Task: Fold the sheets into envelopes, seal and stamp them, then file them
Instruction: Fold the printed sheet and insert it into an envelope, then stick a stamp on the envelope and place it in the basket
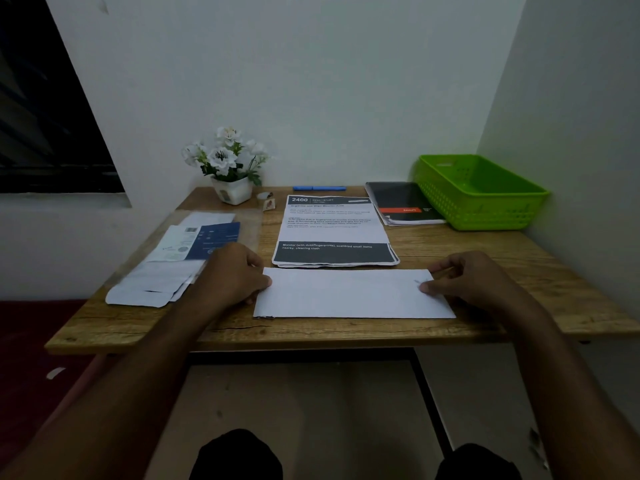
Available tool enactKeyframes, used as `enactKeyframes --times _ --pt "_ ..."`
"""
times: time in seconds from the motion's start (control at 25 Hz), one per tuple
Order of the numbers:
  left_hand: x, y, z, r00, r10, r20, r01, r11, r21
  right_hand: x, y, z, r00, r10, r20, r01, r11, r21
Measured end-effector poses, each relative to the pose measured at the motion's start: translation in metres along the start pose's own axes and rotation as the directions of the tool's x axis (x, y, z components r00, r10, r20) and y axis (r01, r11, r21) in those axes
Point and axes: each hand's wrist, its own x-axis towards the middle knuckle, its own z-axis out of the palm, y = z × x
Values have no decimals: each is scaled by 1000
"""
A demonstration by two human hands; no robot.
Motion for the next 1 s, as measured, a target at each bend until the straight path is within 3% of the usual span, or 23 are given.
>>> enactKeyframes --times 0.16,0.48,0.72,1.0 --pt "-3 4 0 1000 26 8 -26 999 37 3 3 2 996 -53 -72 59 995 83" --pt "-2 5 0 979 192 -69 -196 979 -60 22 -3 16 966 -131 -222 154 984 92" --pt "19 8 4 956 255 -148 -275 951 -139 42 -44 48 924 -351 -150 365 928 73" --pt "72 16 10 929 207 -306 -257 957 -134 69 -118 108 848 -529 2 528 847 60"
